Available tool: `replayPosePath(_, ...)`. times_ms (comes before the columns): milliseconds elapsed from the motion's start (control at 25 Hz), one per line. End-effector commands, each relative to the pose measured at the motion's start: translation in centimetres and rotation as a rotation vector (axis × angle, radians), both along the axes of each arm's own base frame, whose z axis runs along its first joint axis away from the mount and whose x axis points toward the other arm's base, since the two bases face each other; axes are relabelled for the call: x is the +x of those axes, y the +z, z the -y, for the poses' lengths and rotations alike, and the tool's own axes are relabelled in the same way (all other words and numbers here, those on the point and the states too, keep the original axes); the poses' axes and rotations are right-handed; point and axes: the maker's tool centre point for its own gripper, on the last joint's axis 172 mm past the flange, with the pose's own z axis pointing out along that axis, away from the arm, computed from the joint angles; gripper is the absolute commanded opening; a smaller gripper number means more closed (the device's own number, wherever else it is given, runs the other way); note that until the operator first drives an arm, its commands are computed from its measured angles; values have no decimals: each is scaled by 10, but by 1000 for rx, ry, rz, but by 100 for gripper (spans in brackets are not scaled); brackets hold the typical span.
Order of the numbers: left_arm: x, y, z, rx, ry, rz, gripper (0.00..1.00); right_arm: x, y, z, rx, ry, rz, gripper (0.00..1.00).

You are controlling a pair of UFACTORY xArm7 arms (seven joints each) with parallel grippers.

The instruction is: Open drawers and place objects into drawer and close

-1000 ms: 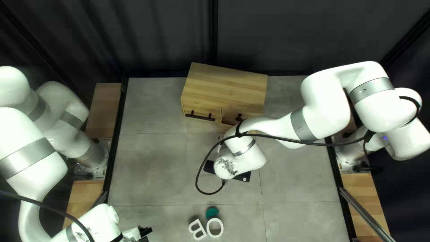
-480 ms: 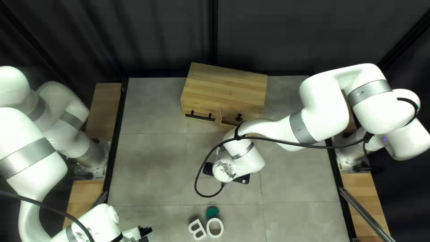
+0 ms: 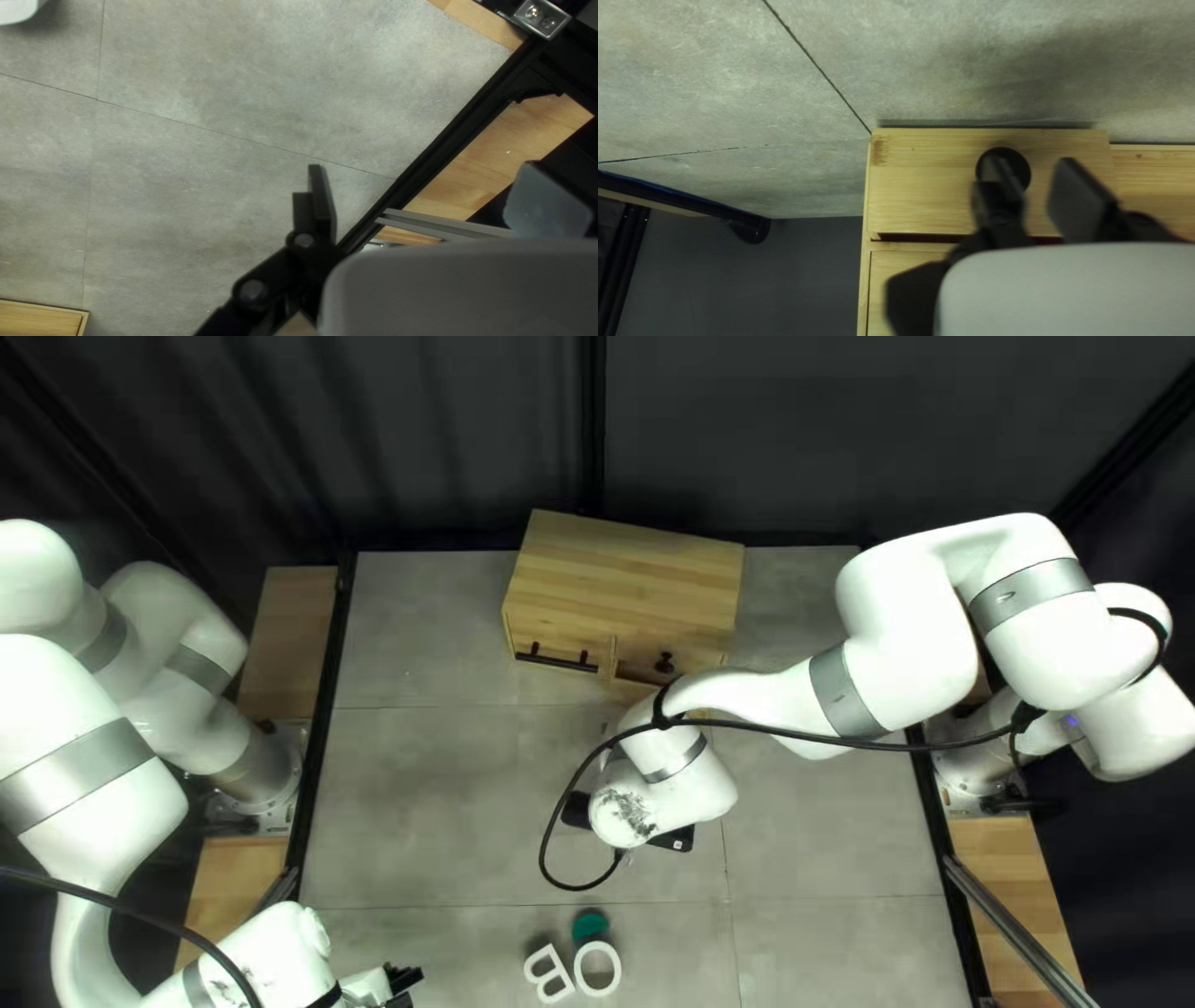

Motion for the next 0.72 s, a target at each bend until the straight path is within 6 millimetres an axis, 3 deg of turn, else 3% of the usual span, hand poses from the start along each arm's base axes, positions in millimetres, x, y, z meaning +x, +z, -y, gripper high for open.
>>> replayPosePath(40,0,0,0,0,0,0,100,-2,-3,7,2,-31,4,100)
replayPosePath(360,0,0,0,0,0,0,100,1,-7,13,7,-82,13,100)
replayPosePath(720,0,0,0,0,0,0,100,-2,-9,16,10,-124,9,89)
